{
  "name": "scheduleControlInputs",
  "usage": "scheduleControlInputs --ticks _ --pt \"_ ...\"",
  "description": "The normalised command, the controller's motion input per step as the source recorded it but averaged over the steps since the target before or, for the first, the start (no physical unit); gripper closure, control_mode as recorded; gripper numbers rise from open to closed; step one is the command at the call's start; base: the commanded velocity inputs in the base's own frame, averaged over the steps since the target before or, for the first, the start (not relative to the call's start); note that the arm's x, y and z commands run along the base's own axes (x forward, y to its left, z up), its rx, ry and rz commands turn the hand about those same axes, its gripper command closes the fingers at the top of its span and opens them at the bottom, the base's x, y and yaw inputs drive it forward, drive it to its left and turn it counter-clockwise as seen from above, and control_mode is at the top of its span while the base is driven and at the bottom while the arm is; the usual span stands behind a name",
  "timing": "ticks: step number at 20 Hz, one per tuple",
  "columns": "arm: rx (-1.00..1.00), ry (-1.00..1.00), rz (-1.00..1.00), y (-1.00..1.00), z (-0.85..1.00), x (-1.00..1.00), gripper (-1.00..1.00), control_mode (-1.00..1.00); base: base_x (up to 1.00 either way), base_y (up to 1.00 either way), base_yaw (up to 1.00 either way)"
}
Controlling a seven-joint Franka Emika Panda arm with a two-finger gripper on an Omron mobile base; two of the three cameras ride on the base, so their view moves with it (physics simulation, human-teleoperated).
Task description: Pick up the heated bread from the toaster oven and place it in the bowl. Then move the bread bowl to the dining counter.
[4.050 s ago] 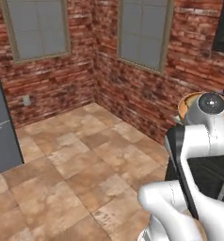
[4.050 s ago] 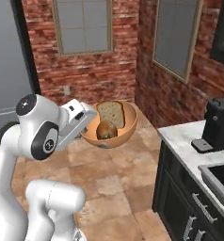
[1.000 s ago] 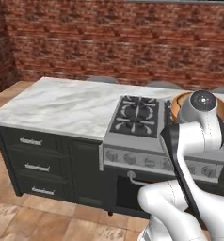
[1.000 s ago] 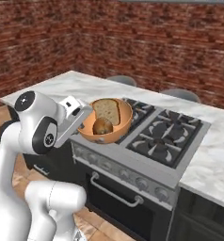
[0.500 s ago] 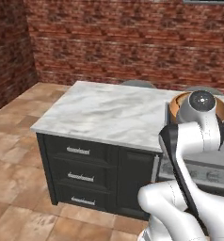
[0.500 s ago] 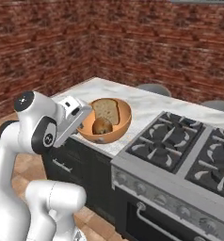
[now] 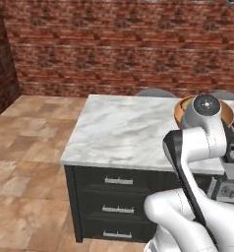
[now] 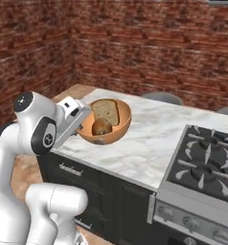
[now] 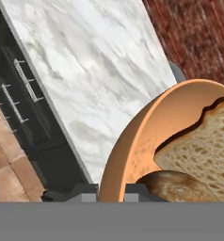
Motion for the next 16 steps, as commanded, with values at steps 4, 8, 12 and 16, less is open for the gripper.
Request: scheduleControlInputs --ticks 4,8,12,16 --pt "0.0 0.0 0.0 0.0 0.0 0.0 1.0 1.0 0.52 0.91 -0.52" --pt "0.0 0.0 0.0 0.0 0.0 0.0 1.0 1.0 0.58 0.45 -0.26" --pt "0.0 0.0 0.0 -0.03 -0.02 0.7 1.0 -1.0 0.0 0.0 0.0" --pt "0.02 0.03 0.0 -0.2 -0.33 0.98 1.0 -1.0 0.0 0.0 0.0"
